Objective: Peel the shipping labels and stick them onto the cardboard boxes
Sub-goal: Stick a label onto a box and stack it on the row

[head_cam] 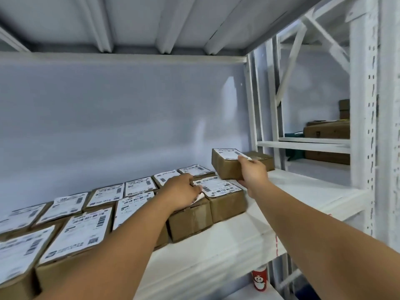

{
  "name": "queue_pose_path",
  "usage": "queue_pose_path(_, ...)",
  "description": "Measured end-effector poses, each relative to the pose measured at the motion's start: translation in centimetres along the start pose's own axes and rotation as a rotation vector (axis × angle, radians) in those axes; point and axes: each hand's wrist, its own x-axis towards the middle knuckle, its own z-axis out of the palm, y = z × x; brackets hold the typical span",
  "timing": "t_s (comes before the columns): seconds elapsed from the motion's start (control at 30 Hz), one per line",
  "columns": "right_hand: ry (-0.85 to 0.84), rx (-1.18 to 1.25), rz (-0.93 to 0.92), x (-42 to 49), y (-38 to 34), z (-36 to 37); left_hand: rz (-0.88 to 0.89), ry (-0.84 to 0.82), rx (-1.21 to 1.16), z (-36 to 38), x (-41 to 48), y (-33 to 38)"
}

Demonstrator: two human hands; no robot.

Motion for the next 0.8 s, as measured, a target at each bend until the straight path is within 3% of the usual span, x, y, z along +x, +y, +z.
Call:
queue_pose_path(0.13, 0.014, 0.005, 0.023, 2.6, 0.2, 1.2, 0.036, -0.067, 0.140, 0.8, 0.7, -0.5)
queue_pose_path(0.33, -0.093, -0.260, 0.050, 5.3, 2.1, 2.8, 0.051, -0.042, 0.205, 1.1, 0.5, -0.2)
queue_pose_path(0.53, -0.166, -0.622, -0.151, 5.2, 2.8, 2.9, 0.038, -0.053, 0.194, 1.0, 0.6, -0.1)
queue_pose_path(0.67, -0.116, -0.858, -0.196, 5.2, 3.0, 2.9, 0.035, -0.055, 0.201, 1.2, 0.6, -0.3)
queue_pose_path(0.8, -0.104, -0.899, -0.213, 5.3, 3.0, 2.9, 0.034, -0.051, 0.155, 1.1, 0.3, -0.2)
